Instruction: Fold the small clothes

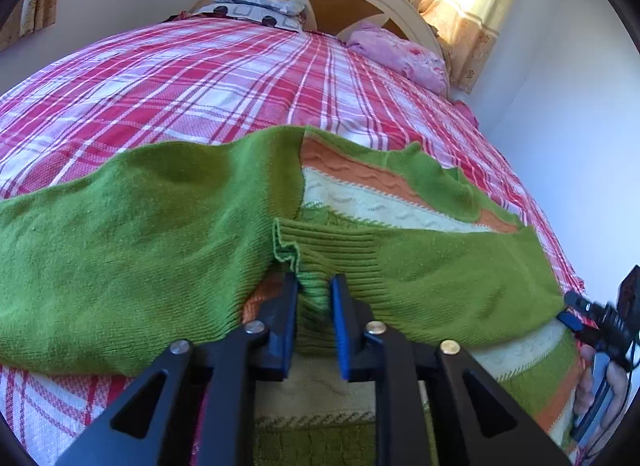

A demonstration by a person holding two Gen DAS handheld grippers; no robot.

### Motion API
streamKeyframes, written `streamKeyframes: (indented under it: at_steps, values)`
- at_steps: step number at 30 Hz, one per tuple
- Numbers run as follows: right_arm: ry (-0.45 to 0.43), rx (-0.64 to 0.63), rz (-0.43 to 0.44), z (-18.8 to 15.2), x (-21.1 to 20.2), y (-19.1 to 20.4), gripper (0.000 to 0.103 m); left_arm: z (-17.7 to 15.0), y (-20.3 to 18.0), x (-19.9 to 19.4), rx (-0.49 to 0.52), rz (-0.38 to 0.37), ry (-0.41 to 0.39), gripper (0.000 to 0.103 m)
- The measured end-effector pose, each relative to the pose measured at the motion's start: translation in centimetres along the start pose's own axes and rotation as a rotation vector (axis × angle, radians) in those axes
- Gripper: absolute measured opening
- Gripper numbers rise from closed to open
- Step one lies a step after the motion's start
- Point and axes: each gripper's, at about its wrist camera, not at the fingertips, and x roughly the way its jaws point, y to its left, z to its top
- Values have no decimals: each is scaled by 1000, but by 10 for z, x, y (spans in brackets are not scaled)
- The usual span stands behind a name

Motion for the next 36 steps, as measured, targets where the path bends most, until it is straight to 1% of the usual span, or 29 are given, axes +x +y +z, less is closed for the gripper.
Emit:
streamKeyframes:
  at_steps: [1,3,4,6,7,8,9,11,12,13,14,16,17,18,20,21,22,23,24,26,28,30,32,34,35,36]
  values:
    - [-7,46,29,-1,-2,-7,79,0,0,1,1,1,-1,21]
    - [-21,-2,-29,-6,-5,0,68,0,-1,1,5,-5,-1,26]
    - [-32,-9,-51,-11,-8,4,68,0,-2,1,12,-6,-2,27]
    - [-42,16,-66,-15,-12,5,69,-1,-3,1,17,-9,-7,31]
    - [-40,17,-73,-15,-14,7,69,-2,-3,0,19,-13,-9,34]
    - [-41,10,-103,-15,-18,12,70,-2,-4,-1,23,-15,-12,39]
    - [-60,-3,-144,-12,-27,15,70,-2,-5,-1,27,-15,-14,42]
    - [-124,-47,-218,-10,-43,25,73,-4,-9,-1,50,-16,-15,53]
    - [-160,-79,-221,-8,-49,35,76,-4,-12,-1,63,-14,-14,55]
    - [-184,-121,-197,-5,-52,46,78,-5,-15,0,78,-6,-13,60]
    - [-185,-174,-166,-2,-50,60,79,-6,-19,0,96,2,-12,64]
    - [-142,-236,-117,2,-35,74,79,-7,-23,0,123,18,-11,68]
    - [-106,-260,-118,4,-24,78,79,-8,-23,0,128,22,-11,68]
    - [-48,-276,-171,5,-6,77,79,-8,-22,-1,125,22,-13,68]
    - [27,-246,-236,2,15,63,79,-8,-18,-3,109,10,-18,68]
    - [102,-237,-256,-3,28,54,79,-8,-16,-3,98,3,-21,69]
    - [97,-274,-263,-9,29,55,79,-9,-15,-4,94,1,-22,69]
    - [78,-344,-300,-16,27,62,79,-9,-15,-4,92,0,-24,69]
    - [84,-378,-337,-23,25,69,79,-9,-16,-4,95,3,-26,69]
    - [85,-392,-384,-25,21,81,79,-10,-18,-4,100,8,-30,69]
    - [48,-407,-370,-25,13,96,79,-10,-18,-7,95,4,-42,69]
    - [6,-440,-318,-21,11,119,79,-11,-15,-14,79,-12,-68,72]
    - [20,-477,-293,-28,23,136,79,-10,-7,-27,44,-36,-104,81]
    - [82,-508,-290,-37,46,143,79,-11,6,-41,-10,-28,-126,88]
    - [105,-511,-296,-45,55,142,79,-12,13,-48,-30,-22,-135,88]
    - [80,-497,-294,-51,55,140,79,-14,21,-56,-43,-18,-146,89]
